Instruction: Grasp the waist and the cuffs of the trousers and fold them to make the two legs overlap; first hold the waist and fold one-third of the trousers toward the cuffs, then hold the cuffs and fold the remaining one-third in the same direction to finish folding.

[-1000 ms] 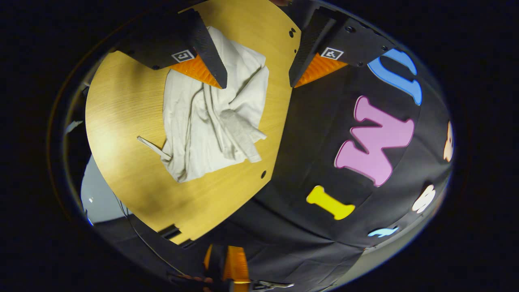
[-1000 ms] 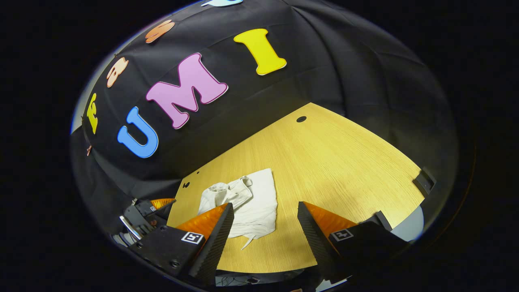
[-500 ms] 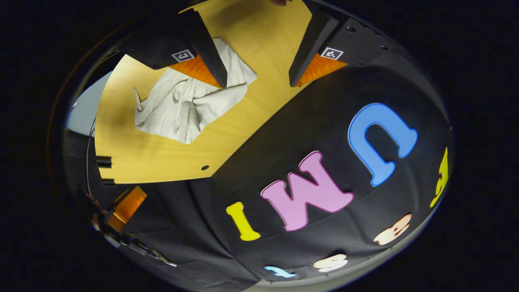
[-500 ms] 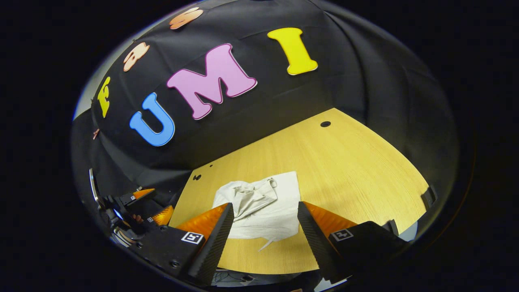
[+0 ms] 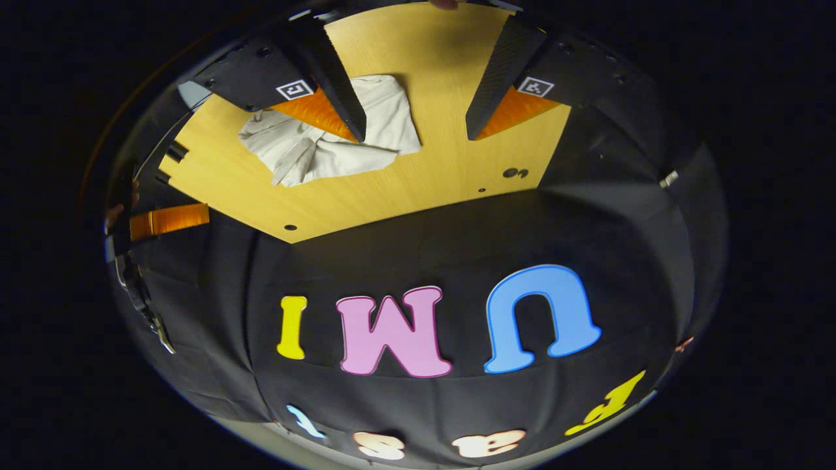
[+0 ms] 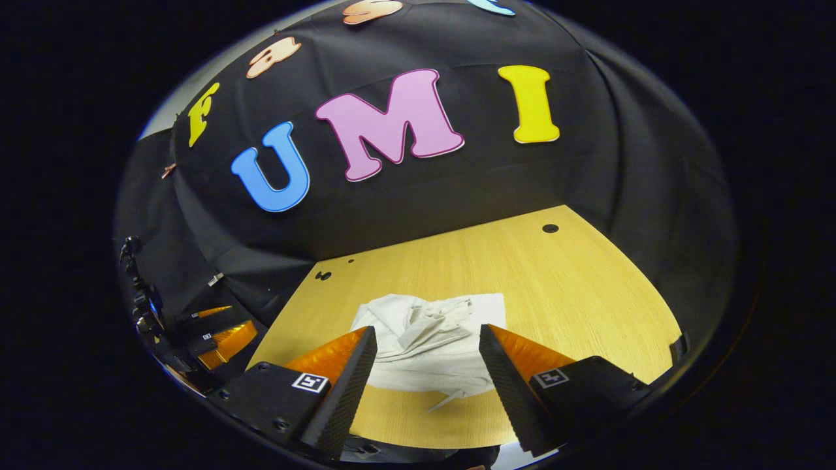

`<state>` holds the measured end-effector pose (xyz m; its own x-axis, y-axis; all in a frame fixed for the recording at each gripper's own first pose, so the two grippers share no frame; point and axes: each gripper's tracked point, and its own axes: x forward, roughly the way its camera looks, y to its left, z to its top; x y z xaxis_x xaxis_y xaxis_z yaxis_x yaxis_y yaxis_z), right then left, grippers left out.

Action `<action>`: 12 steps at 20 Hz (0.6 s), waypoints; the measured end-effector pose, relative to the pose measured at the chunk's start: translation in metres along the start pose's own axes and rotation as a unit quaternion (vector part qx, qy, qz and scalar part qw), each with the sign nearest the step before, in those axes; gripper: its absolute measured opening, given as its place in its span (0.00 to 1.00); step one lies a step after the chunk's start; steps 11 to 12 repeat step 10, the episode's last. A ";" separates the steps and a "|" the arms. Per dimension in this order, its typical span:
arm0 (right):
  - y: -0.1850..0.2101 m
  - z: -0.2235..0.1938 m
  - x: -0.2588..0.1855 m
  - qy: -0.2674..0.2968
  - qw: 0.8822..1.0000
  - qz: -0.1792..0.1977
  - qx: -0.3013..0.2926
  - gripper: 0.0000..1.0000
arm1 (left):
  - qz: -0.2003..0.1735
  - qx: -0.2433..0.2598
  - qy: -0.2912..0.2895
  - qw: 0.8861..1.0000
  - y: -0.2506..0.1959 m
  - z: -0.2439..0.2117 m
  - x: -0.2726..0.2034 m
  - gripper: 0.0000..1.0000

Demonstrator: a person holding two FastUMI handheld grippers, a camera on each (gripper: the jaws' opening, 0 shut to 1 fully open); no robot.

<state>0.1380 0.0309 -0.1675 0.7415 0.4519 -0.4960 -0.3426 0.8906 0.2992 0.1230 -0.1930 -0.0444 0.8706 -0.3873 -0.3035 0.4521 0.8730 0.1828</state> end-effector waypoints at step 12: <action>0.008 -0.030 0.016 0.059 0.994 0.023 -0.090 0.97 | 0.078 -0.095 0.037 0.992 0.029 -0.037 -0.048 0.98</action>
